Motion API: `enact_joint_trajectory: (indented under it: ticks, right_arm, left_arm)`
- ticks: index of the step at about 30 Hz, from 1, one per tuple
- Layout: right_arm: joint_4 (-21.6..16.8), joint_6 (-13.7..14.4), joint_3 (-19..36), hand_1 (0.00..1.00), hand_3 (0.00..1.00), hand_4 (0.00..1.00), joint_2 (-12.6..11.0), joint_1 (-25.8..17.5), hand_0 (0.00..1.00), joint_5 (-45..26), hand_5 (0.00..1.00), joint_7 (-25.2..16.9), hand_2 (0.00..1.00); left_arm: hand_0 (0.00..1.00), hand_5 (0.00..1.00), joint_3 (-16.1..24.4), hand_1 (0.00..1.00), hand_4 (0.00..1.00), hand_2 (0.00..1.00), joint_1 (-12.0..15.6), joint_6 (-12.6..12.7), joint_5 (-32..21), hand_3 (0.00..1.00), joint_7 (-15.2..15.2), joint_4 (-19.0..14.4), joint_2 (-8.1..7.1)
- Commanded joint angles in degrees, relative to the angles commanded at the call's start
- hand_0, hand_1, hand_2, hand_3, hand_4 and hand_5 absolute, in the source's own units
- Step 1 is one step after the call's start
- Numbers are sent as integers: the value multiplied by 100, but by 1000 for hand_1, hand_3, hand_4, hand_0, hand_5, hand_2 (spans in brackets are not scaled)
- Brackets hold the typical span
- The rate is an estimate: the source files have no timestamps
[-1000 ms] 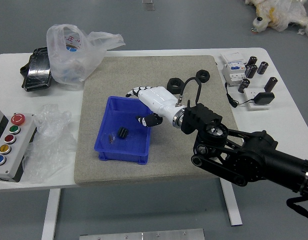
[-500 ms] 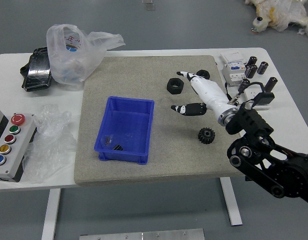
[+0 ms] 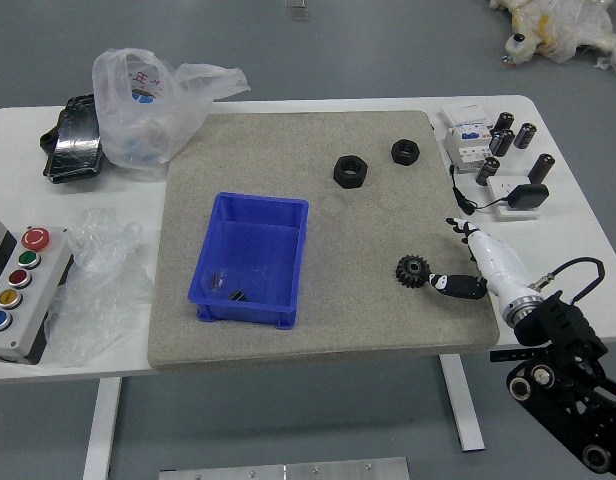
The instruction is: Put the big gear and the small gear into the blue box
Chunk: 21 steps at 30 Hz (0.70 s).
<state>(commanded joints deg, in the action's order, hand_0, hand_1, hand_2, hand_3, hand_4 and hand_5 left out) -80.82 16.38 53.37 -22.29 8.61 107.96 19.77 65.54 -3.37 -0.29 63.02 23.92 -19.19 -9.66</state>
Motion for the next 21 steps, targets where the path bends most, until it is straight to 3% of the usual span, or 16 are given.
enact_joint_trajectory:
  ticks: [21]
  right_arm:
    - [-393, 20, -248, 794, 901, 876, -268, 71, 601, -225, 255, -42, 858]
  left_arm:
    - [702, 435, 82, 640, 710, 629, 30, -33, 114, 710, 44, -11, -20]
